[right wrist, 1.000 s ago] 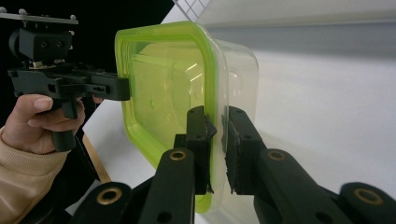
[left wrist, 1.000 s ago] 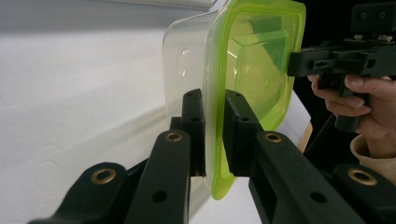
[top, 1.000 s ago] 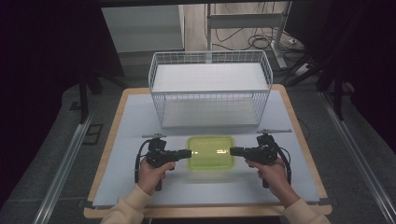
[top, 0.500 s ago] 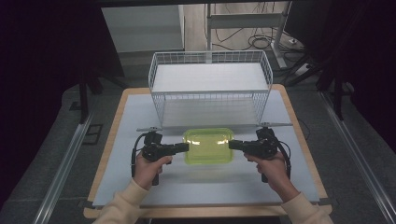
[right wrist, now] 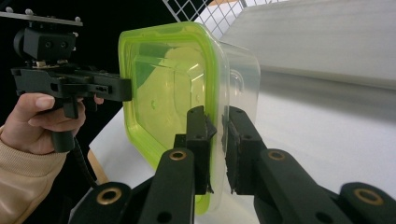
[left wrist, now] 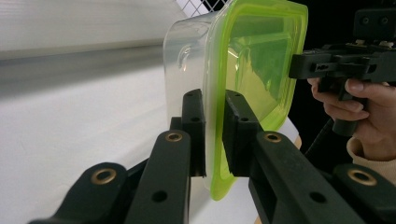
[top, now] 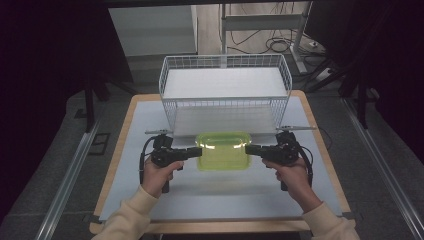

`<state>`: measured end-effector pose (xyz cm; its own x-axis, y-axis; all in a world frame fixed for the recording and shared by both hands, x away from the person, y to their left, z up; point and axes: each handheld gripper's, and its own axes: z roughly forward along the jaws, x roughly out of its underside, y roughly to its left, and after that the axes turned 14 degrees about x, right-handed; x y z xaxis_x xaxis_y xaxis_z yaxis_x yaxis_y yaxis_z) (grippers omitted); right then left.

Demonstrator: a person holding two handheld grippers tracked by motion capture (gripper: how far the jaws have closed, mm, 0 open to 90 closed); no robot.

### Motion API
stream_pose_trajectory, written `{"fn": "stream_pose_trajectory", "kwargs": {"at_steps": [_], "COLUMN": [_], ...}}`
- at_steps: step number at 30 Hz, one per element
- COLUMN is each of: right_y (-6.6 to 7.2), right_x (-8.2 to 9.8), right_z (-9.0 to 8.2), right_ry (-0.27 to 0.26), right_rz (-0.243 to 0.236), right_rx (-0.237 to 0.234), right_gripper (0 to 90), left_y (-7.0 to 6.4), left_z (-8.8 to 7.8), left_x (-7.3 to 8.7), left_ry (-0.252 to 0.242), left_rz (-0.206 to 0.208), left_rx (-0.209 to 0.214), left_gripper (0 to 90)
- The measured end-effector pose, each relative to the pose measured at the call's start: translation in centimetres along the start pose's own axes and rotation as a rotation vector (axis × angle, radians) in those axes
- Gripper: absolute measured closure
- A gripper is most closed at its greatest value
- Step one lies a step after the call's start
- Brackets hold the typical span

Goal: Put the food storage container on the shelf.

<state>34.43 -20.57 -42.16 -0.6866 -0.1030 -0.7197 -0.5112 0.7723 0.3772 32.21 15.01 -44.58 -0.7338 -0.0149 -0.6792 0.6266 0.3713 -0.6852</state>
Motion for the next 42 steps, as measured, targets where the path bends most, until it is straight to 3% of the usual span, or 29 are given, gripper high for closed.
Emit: {"fn": "stream_pose_trajectory", "kwargs": {"at_steps": [20,42], "right_y": [0.1,0.2], "right_x": [-2.0,-4.6], "right_z": [-0.5,-1.4], "right_ry": [-0.028,-0.076], "right_rz": [0.0,0.007], "right_rx": [-0.002,-0.018], "right_gripper": [81.0,81.0], "left_y": [-0.6,-2.2], "left_z": [-0.2,-0.6], "left_x": [-2.6,-6.2], "left_ry": [0.003,0.004], "left_rz": [0.008,0.044], "left_rx": [-0.003,-0.017], "left_gripper": [80.5,80.5]}}
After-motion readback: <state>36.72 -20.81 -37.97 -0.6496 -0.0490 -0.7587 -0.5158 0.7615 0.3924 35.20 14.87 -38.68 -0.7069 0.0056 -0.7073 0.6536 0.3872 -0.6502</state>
